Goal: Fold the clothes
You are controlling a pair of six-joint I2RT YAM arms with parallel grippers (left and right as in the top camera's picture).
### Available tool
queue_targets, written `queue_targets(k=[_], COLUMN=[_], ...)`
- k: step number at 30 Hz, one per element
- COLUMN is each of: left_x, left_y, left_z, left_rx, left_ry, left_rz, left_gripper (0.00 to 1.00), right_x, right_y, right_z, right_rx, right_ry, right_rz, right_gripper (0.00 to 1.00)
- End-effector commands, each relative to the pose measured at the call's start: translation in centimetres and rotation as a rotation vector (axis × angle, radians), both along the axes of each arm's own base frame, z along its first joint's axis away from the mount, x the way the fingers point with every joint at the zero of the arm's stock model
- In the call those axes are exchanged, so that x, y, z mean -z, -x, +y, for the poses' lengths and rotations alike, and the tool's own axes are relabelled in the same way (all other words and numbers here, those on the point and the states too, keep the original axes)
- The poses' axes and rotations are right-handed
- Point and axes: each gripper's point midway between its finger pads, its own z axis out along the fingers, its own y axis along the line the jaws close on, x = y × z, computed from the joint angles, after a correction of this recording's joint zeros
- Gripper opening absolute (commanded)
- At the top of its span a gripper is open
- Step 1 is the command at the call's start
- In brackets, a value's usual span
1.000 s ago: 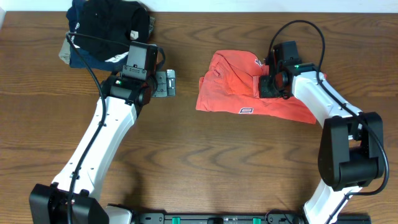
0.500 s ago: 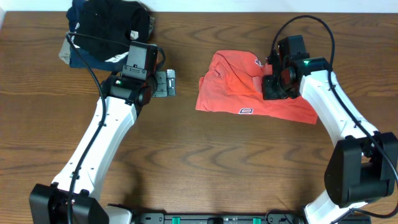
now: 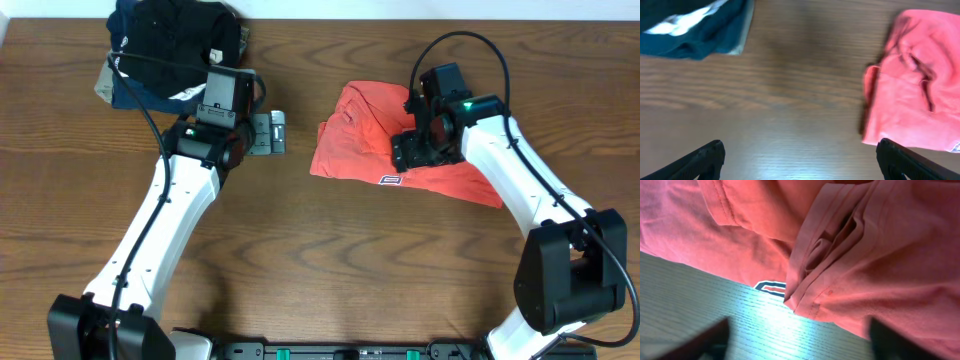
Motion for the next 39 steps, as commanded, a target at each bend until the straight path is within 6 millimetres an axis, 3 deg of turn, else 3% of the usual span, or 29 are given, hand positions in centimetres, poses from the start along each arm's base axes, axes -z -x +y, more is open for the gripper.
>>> queue_targets(k=[1, 8, 12, 16, 19, 25, 32, 39], left_x=[0.6, 2.1, 1.7, 2.4, 3.7, 8.2, 11.7, 14.8], left_y=[-0.1, -2.1, -4.8, -7.1, -8.2, -9.5, -8.6, -8.2], left_z=[-3.4, -7.6, -10.2, -12.0, -13.0, -14.3, -17.2, -18.0], left_rx=[0.185, 0.350, 0.432, 0.508, 0.535, 0.538, 0.587, 0.586], left_ry=[0.113, 0.257, 0.330, 0.292, 0.261, 0.224, 0.183, 0.051], left_rz=[0.025, 0.074, 0.117, 0.181, 0.233, 0.298, 0.329, 0.345], left_gripper=[0.98, 0.98, 0.98, 0.98, 0.98, 0.98, 0.98, 0.98], right_x=[-2.8, -7.5, -7.8, -7.5, -7.5, -7.4, -7.4, -7.3], right_y=[-2.3, -5.2, -5.3, -4.8, -4.8, -4.7, -4.7, -4.4], right_z=[-1.4, -6.5, -8.8, -10.1, -10.7, -10.8, -10.8, -10.8], right_rx=[0.049, 0.170, 0.224, 0.255, 0.269, 0.271, 0.271, 0.270], right_ry=[-0.014, -0.025, -0.019, -0.013, -0.011, -0.010, -0.010, -0.008], right_rz=[-0.080, -0.186, -0.179, -0.155, -0.150, -0.147, -0.148, -0.133], right_gripper=[0.99, 0.99, 0.99, 0.99, 0.99, 0.99, 0.99, 0.99])
